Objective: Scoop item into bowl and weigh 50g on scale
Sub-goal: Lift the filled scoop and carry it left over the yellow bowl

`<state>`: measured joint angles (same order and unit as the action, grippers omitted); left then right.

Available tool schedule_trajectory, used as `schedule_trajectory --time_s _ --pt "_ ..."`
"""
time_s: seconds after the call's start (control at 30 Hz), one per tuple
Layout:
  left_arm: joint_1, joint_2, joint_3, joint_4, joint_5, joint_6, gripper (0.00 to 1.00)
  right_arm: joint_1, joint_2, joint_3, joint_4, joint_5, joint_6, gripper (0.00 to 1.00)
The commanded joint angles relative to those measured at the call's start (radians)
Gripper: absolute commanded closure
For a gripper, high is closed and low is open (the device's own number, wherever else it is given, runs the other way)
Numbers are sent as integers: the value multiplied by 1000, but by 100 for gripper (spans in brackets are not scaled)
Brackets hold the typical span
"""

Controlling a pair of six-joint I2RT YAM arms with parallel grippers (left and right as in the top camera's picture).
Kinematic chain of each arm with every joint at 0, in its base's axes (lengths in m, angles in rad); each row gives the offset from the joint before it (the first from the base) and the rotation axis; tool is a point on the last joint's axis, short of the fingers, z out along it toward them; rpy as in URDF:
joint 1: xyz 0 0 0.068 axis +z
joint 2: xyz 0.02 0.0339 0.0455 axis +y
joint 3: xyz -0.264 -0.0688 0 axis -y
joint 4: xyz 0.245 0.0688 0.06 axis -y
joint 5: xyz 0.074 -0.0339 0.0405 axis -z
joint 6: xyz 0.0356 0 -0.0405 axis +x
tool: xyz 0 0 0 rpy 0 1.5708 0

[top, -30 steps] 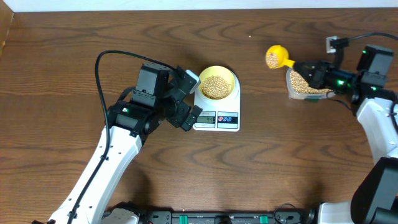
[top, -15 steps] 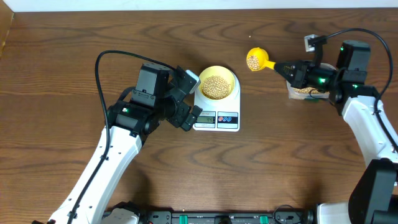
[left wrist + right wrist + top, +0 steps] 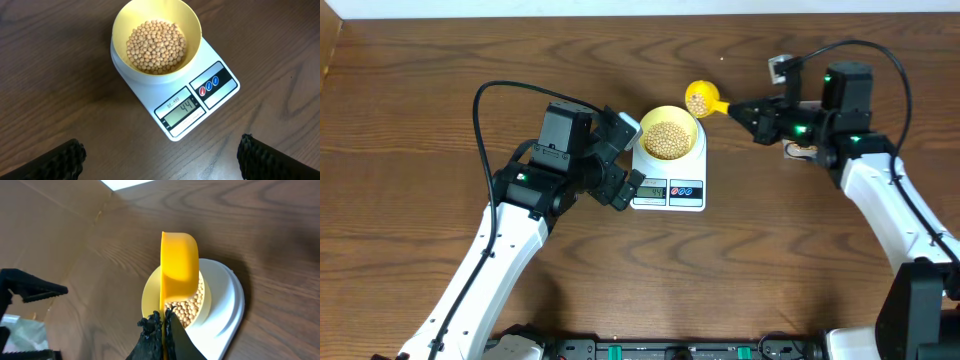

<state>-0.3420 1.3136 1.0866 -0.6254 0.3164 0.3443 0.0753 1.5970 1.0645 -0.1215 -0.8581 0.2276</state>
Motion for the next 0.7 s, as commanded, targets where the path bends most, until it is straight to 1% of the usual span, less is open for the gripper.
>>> schedule_trajectory --time_s 0.0,0.2,0.67 --pt "4 -7 -3 -2 12 3 1 45 10 -3 15 69 4 99" --pt "4 -7 -3 -2 12 3 1 77 10 -3 29 94 3 99" --pt "4 -7 -3 -2 12 3 1 84 10 -3 40 94 -27 99"
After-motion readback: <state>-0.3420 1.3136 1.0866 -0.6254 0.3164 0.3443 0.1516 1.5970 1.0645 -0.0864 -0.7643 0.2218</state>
